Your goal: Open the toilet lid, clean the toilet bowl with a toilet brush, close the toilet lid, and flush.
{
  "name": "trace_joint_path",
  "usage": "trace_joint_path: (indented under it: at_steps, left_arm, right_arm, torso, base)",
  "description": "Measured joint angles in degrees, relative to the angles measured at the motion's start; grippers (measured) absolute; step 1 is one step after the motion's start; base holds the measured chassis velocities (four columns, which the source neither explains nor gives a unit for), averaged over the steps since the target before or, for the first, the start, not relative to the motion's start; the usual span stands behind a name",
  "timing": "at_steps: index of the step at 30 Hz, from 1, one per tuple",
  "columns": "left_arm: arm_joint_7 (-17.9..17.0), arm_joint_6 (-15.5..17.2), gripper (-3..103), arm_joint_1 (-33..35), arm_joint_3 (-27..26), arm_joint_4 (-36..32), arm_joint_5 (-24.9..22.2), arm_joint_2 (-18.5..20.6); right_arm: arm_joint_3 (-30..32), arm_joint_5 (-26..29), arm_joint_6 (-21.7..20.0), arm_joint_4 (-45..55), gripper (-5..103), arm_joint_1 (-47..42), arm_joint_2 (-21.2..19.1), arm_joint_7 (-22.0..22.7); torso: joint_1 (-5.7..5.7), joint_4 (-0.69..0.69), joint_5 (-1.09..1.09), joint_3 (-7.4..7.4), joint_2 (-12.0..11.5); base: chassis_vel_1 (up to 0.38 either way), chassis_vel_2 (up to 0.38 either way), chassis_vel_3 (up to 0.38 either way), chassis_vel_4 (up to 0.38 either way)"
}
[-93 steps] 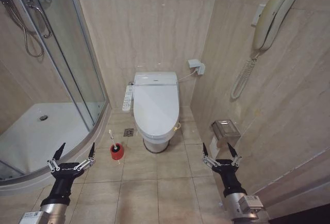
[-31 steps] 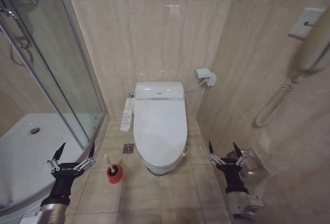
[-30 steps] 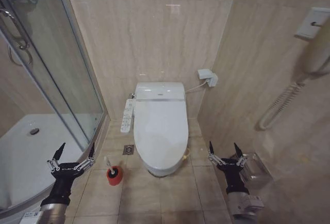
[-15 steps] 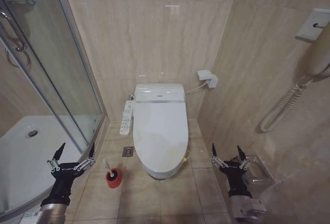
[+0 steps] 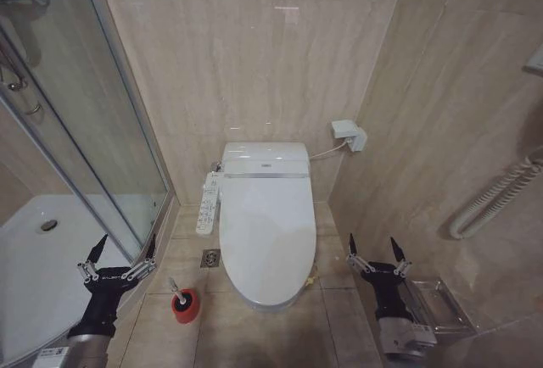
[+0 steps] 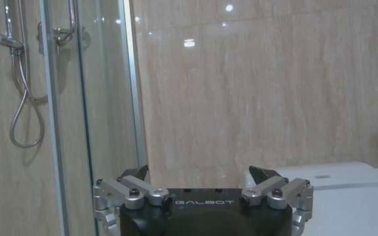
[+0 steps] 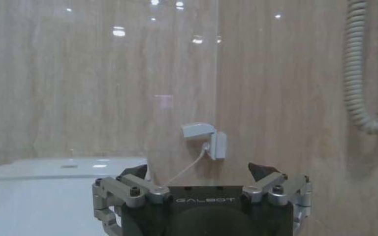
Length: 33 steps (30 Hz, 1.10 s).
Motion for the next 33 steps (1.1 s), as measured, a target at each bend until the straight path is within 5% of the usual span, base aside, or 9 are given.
trace_joint_path:
  at_steps: [15,32,33]
  left_arm:
    - [0.00,0.00,100,-0.01,0.00,0.00,0.00,0.00]
    - [0.00,0.00,100,-0.01,0.00,0.00,0.00,0.00]
    - [0.00,0.00,100,0.00,0.00,0.00,0.00,0.00]
  right_arm:
    - [-1.11,-9.86,-2.19,-4.50,100,4.52,-3.45,4.61]
    - [-4.79,-16.07,0.64,-21.26,100,10.84,-18.68,7.17]
    - [-5.08,-16.31,0.95,-22.11,89,10.96,-19.62,7.10]
  torso:
    - [0.06,0.01,-0.01,0.02,-0.01]
    - [0.03,0.01,0.01,0.02,-0.01]
    - [0.03,0.01,0.01,0.02,-0.01]
  base:
    - [-0.030,0.033,0.034,-0.041]
    - [0.000,0.000,0.000,0.000]
    - [0.000,0.000,0.000,0.000]
